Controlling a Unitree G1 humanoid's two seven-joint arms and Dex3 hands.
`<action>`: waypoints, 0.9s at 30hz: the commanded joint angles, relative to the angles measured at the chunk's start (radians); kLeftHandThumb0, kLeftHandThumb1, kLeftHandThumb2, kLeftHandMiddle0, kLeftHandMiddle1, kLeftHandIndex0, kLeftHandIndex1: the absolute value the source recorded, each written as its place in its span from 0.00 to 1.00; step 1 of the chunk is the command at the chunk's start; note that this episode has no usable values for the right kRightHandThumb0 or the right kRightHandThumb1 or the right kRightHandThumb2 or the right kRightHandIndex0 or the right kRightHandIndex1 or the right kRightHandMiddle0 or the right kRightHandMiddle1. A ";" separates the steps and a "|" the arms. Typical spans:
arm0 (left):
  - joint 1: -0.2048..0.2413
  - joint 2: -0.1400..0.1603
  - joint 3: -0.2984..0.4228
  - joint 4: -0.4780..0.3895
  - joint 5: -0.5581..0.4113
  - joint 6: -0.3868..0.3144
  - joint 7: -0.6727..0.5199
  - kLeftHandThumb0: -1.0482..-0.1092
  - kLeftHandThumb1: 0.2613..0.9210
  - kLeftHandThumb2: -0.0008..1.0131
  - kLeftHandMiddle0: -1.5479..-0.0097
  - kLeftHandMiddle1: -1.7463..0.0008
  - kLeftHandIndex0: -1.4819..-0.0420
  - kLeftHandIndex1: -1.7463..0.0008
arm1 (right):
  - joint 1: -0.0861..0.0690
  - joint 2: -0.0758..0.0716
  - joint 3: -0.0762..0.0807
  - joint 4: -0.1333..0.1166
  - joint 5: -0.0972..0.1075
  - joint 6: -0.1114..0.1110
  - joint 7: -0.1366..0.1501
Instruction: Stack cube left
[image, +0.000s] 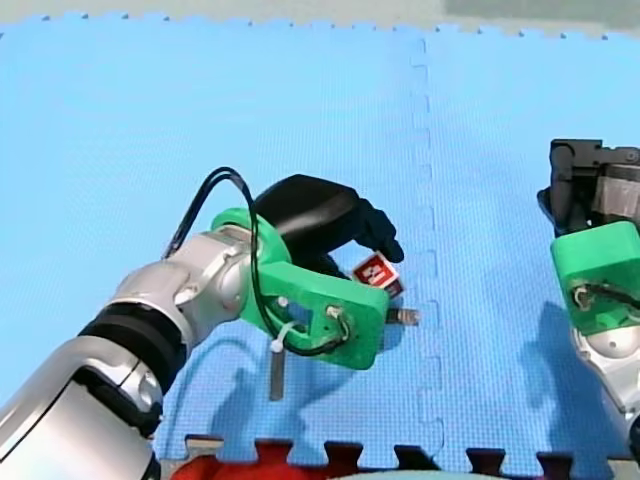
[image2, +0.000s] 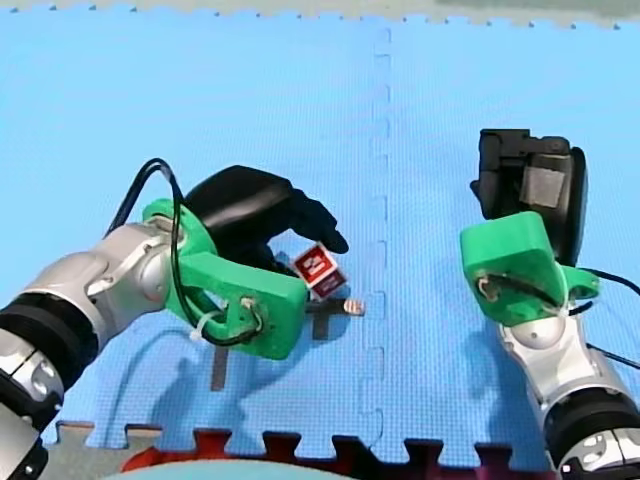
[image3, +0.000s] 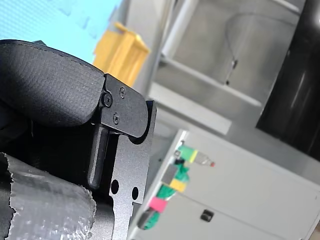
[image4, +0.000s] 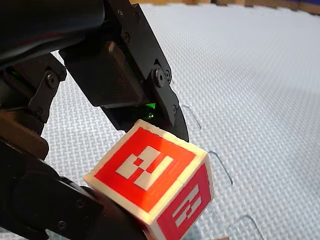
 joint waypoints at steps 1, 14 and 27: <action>-0.001 0.004 -0.005 0.015 0.006 -0.011 0.013 0.59 0.88 0.00 0.47 0.00 0.10 0.99 | -0.009 0.001 0.001 0.005 -0.002 0.005 -0.008; -0.013 0.005 -0.033 0.062 0.039 -0.057 0.086 0.58 0.89 0.00 0.47 0.00 0.05 0.97 | -0.031 0.009 0.017 0.015 -0.028 0.025 -0.061; -0.043 0.009 -0.054 0.063 0.056 -0.035 -0.042 0.58 0.91 0.00 0.54 0.23 0.30 0.67 | -0.031 0.005 0.028 0.012 -0.034 0.023 -0.078</action>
